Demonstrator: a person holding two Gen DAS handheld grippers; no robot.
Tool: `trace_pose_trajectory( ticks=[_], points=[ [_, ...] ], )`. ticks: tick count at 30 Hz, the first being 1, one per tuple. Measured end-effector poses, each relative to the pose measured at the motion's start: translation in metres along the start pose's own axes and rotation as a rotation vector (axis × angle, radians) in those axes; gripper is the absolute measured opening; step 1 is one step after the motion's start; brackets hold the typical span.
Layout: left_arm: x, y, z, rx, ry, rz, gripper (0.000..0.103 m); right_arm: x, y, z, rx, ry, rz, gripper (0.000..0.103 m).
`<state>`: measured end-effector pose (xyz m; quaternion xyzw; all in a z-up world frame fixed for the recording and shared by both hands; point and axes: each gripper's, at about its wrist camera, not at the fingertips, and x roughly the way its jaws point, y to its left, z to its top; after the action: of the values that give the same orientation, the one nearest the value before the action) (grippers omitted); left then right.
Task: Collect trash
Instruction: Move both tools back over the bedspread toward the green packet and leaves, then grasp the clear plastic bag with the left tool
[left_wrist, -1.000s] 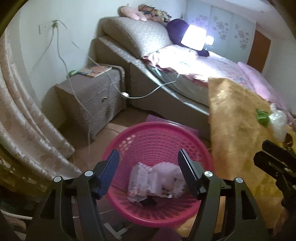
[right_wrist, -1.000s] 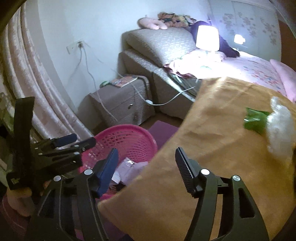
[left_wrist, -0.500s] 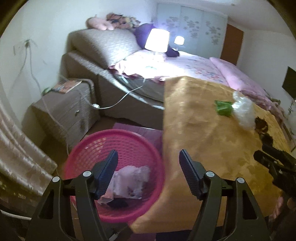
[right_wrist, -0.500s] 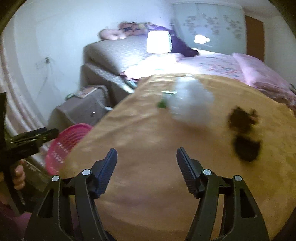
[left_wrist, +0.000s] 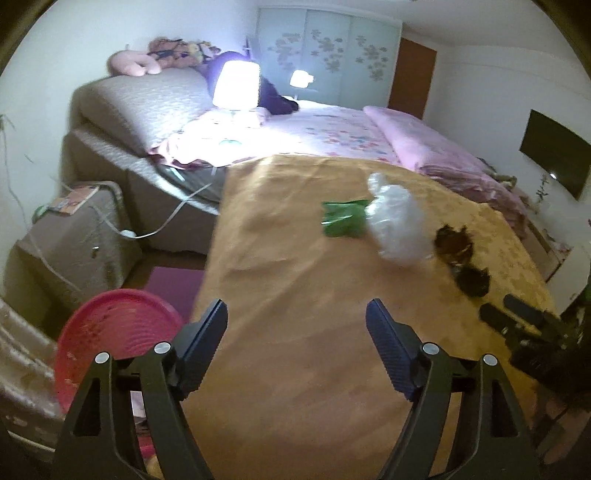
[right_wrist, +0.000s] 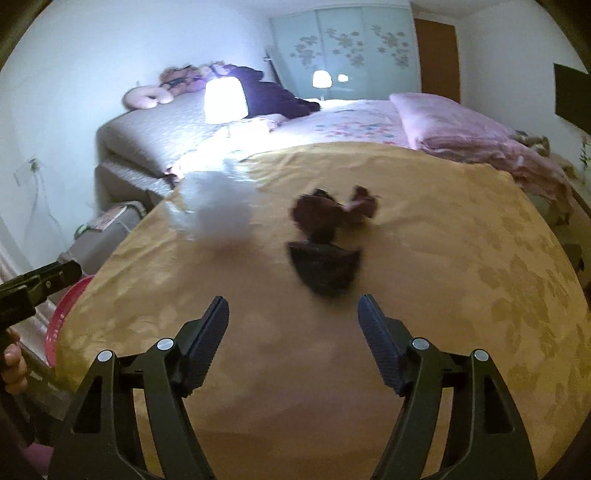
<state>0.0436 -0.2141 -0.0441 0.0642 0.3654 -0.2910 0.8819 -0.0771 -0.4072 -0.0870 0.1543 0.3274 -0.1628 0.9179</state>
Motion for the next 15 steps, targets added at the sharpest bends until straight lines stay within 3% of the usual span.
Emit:
trace_pose_trajectory(
  ticks=[15],
  points=[
    [0.05,-0.069,0.03,0.02,-0.016,-0.063,0.075,0.007,-0.034,-0.008,0.077,0.025,-0.012,0.07]
  ],
)
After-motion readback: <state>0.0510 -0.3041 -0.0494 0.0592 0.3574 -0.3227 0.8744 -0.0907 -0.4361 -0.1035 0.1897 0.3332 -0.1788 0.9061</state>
